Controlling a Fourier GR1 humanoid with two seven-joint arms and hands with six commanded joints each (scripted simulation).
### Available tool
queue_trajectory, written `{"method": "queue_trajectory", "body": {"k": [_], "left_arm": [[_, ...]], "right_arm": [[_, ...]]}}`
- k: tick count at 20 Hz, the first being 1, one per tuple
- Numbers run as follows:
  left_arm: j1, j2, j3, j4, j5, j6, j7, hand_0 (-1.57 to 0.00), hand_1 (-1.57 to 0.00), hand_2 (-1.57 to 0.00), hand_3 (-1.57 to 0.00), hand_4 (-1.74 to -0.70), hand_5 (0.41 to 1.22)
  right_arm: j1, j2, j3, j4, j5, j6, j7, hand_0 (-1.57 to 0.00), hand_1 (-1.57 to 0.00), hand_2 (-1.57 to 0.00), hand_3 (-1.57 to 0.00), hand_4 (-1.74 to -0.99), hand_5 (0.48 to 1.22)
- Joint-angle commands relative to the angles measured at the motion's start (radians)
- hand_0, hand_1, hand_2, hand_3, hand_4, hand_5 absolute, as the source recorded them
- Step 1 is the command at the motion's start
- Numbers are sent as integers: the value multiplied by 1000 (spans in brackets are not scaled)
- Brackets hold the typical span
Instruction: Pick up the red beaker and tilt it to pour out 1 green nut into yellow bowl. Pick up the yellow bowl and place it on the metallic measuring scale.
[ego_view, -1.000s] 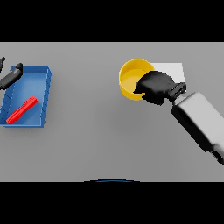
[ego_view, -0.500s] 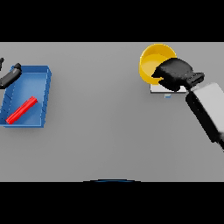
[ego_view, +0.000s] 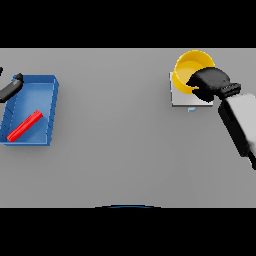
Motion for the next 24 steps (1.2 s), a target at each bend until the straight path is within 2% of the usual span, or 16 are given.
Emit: {"method": "queue_trajectory", "body": {"k": [1,2,4,5,7,8,9,10,11,13,15,16,18,20,24], "left_arm": [[3,-1,-1,-4,3,0,3,1,1,1,1,-726,710],[0,4,-2,-3,-1,-3,7,1,1,1,1,-725,710],[9,-5,2,4,5,-5,-17,1,1,1,1,-729,714],[6,-4,2,9,4,-5,-7,1,1,1,1,-729,713],[10,3,0,-6,1,-2,-11,1,1,1,1,-727,712],[3,6,-1,-2,1,-6,5,1,1,1,1,-728,713],[0,2,-3,2,1,-9,11,1,1,1,1,-727,715],[-3,-1,-1,6,2,-11,6,1,1,1,1,-729,717],[-1,-6,-1,16,2,-12,3,1,1,1,1,-730,720],[2,-9,-4,9,0,-8,-4,1,1,1,1,-733,728],[-10,-17,-2,19,3,-13,-4,1,1,1,1,-729,723],[-14,-18,-2,27,1,-16,-6,1,1,1,1,-727,717],[-14,-11,2,22,2,-15,-10,1,1,1,1,-724,708],[-16,-18,-1,34,-1,-15,-6,1,1,1,1,-722,703],[-15,-19,4,44,2,-20,-13,1,1,1,1,-719,696]], "right_arm": [[0,6,-3,10,-5,4,9,-1571,-1571,-1428,-1331,-1741,1221],[0,3,-4,33,-7,-4,-19,-1571,-1571,-1418,-1349,-1741,1221],[-14,16,-12,68,-14,1,-11,-1548,-1571,-1393,-1407,-1741,1221],[-12,22,-14,74,-19,4,-2,-1528,-1571,-1382,-1440,-1741,1221],[-20,32,-12,91,-25,18,-6,-1417,-1571,-1363,-1487,-1741,1221],[-24,26,-11,102,-23,16,-21,-1402,-1571,-1375,-1427,-1741,1221],[-26,27,-12,111,-23,20,-8,-1397,-1571,-1385,-1363,-1741,1221],[-25,18,-18,113,-31,27,-25,-1332,-1459,-1423,-1198,-1741,1221],[-21,15,-23,106,-39,37,-33,-1128,-1322,-1330,-1057,-1701,1221],[-23,21,-29,124,-42,38,-30,-721,-980,-1042,-833,-1619,1072],[-19,18,-26,110,-40,65,13,-461,-703,-799,-669,-1563,971],[-22,21,-24,112,-38,67,14,-369,-582,-693,-613,-1539,933],[-29,8,-11,123,-23,60,-19,-236,-380,-519,-525,-1501,877],[-30,8,4,121,-13,59,-41,-150,-243,-375,-449,-1469,842],[-28,8,1,115,-19,89,-10,-61,-99,-161,-323,-1422,785]]}}
